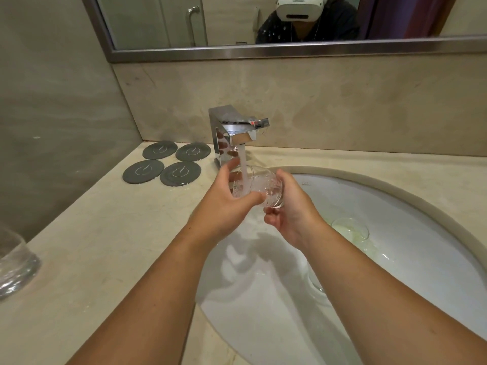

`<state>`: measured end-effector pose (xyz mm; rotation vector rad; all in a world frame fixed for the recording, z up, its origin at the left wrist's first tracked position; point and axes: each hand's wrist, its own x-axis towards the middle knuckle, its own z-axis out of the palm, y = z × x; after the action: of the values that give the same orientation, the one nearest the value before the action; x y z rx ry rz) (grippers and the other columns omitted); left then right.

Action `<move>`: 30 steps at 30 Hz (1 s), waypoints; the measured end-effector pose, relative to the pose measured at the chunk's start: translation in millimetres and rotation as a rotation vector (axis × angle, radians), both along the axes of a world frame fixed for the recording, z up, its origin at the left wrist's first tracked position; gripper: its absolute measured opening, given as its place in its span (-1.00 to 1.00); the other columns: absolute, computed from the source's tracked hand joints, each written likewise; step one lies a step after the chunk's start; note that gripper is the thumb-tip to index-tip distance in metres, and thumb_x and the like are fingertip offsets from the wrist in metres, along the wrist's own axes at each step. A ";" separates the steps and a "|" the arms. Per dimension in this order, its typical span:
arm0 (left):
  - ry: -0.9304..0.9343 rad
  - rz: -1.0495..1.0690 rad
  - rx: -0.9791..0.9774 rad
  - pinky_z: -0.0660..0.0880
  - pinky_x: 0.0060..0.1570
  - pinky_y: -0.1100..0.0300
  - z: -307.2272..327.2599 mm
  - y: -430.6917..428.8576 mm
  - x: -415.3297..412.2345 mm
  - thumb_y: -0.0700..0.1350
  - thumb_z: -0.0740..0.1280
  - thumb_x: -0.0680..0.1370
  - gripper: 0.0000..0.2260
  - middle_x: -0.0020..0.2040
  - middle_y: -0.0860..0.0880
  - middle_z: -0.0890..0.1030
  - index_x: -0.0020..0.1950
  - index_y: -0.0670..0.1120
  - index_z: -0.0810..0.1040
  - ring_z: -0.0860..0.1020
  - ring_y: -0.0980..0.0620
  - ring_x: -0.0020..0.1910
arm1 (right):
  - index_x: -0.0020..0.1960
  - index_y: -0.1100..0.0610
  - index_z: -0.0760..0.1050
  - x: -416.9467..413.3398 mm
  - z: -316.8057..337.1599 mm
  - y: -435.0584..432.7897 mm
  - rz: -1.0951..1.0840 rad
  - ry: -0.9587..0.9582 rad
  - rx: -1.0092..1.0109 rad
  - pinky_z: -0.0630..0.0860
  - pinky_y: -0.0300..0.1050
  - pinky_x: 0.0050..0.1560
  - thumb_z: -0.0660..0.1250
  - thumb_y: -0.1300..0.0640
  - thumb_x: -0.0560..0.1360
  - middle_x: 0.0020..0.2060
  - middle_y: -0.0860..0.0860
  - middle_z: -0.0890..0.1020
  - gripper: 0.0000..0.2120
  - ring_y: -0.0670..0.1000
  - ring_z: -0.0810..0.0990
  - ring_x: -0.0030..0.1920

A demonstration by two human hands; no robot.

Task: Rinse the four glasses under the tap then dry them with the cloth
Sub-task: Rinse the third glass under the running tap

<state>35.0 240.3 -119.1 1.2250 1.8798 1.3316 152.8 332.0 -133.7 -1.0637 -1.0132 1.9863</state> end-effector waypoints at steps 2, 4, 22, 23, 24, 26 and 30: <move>0.000 0.003 0.002 0.48 0.44 -0.01 -1.2 1.5 1.4 0.27 0.53 0.35 -0.19 0.35 0.25 0.58 0.57 0.31 0.31 0.55 0.32 0.32 | 0.04 0.13 0.61 -0.4 0.4 0.6 -0.034 0.019 0.010 0.28 -0.11 -0.41 0.27 -0.07 0.65 -0.26 0.07 0.51 -0.71 -0.01 0.35 -0.43; -0.024 0.016 0.006 0.48 0.44 -0.01 -1.6 1.4 1.6 0.39 0.52 0.33 -0.11 0.36 0.26 0.56 0.60 0.28 0.28 0.53 0.31 0.34 | -0.01 0.14 0.59 -0.2 2.0 -0.3 -0.058 0.027 0.031 0.28 -0.10 -0.41 0.27 -0.04 0.65 -0.33 0.06 0.51 -0.74 0.00 0.36 -0.45; -0.021 -0.006 0.052 0.53 0.37 0.07 -0.1 1.6 -0.4 0.10 0.58 0.42 -0.27 0.25 0.23 0.62 0.54 0.24 0.37 0.59 0.37 0.19 | 0.09 0.06 0.64 -0.3 -2.3 0.5 0.034 0.030 0.018 0.28 -0.14 -0.44 0.30 -0.29 0.63 -0.30 0.01 0.58 -0.58 -0.03 0.42 -0.49; -0.020 -0.014 0.044 0.53 0.40 0.02 -1.8 2.3 -1.1 0.15 0.56 0.38 -0.24 0.29 0.22 0.62 0.54 0.27 0.37 0.59 0.35 0.23 | 0.09 0.09 0.63 -0.8 -2.1 0.8 0.009 0.036 0.039 0.28 -0.13 -0.43 0.32 -0.25 0.64 -0.31 0.02 0.58 -0.60 -0.02 0.42 -0.48; -0.023 -0.017 0.037 0.51 0.42 -0.02 -3.2 3.0 -1.3 0.21 0.54 0.34 -0.21 0.33 0.22 0.61 0.54 0.29 0.35 0.58 0.31 0.27 | 0.09 0.10 0.62 -1.3 -2.1 1.3 -0.013 0.041 0.063 0.27 -0.13 -0.43 0.32 -0.22 0.65 -0.31 0.02 0.58 -0.62 -0.02 0.42 -0.48; -0.036 -0.004 0.012 0.49 0.44 -0.06 -5.9 4.5 -1.8 0.33 0.53 0.30 -0.13 0.39 0.21 0.57 0.57 0.32 0.30 0.58 0.23 0.34 | 0.10 0.12 0.60 -2.1 -2.6 2.8 -0.050 0.056 0.096 0.27 -0.14 -0.45 0.32 -0.19 0.67 -0.27 0.03 0.58 -0.64 -0.02 0.42 -0.48; -0.113 0.035 -0.009 0.50 0.44 -0.10 -7.7 4.9 -2.7 0.61 0.51 0.17 0.10 0.45 0.21 0.55 0.62 0.29 0.23 0.55 0.15 0.42 | 0.16 0.13 0.60 -3.8 -5.0 4.0 -0.065 0.088 0.143 0.32 -0.14 -0.44 0.30 -0.18 0.68 -0.19 0.07 0.58 -0.63 -0.01 0.44 -0.43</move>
<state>32.3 245.2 -126.8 1.0936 1.8334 1.3799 149.0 336.0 -138.7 -0.9133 -1.0435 1.8626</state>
